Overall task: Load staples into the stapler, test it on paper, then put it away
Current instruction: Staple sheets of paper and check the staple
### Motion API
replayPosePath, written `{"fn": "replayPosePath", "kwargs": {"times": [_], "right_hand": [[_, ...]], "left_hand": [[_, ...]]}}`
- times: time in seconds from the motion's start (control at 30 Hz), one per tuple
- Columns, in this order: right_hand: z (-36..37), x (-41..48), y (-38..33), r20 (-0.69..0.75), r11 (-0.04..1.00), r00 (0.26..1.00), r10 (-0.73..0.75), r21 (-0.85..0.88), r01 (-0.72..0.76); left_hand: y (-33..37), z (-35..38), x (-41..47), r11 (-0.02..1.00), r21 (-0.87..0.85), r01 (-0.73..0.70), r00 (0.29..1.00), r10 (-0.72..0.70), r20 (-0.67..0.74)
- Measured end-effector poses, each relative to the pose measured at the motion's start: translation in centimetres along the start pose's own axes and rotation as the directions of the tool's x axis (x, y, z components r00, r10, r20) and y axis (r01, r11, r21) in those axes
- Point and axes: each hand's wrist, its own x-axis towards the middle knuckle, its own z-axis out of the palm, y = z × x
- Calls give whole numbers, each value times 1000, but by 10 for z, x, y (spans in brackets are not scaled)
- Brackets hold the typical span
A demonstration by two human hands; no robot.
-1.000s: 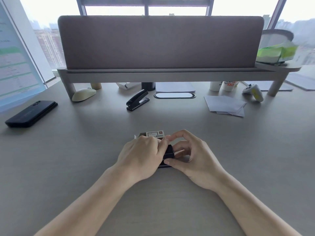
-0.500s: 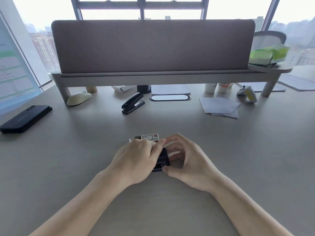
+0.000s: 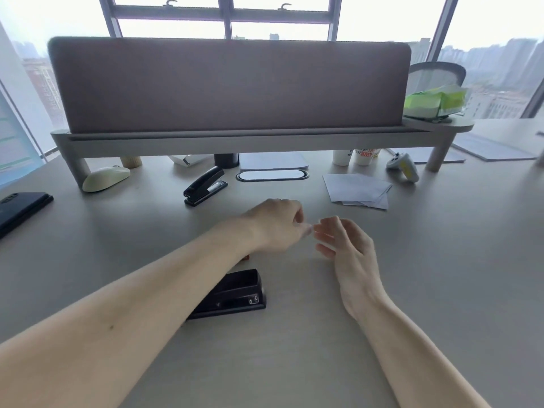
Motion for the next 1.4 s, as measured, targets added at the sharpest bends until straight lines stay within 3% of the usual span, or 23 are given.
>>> {"fn": "replayPosePath", "kwargs": {"times": [0.1, 0.27, 0.5, 0.57, 0.7, 0.83, 1.3, 1.4], "right_hand": [[-5, 24, 6, -1, 980, 999, -32, -194, 31], [-18, 79, -17, 39, 808, 995, -93, -581, 99], [-38, 165, -26, -125, 711, 990, -67, -702, -40], [-38, 183, -25, -108, 619, 990, -89, -785, -30], [-26, 205, -22, -56, 325, 998, -38, -945, -41], [-20, 213, -15, -59, 205, 996, 60, -976, -70], [-22, 218, -35, -133, 293, 972, 192, -938, -187], [-23, 222, -32, -143, 354, 966, 215, -911, -213]], "left_hand": [[3, 18, 21, 995, 97, -28, 993, 17, 115], [-6, 27, 40, 996, 91, 14, 966, -37, 256], [-13, 32, 54, 998, 41, 51, 932, -62, 358], [-14, 32, 58, 997, 45, 55, 929, -68, 364], [-13, 34, 63, 995, 86, 44, 923, -73, 377], [-12, 36, 64, 992, 120, 28, 924, -72, 375], [-11, 37, 64, 993, 115, 26, 921, -69, 384], [-12, 38, 64, 993, 113, 30, 920, -72, 386]]}}
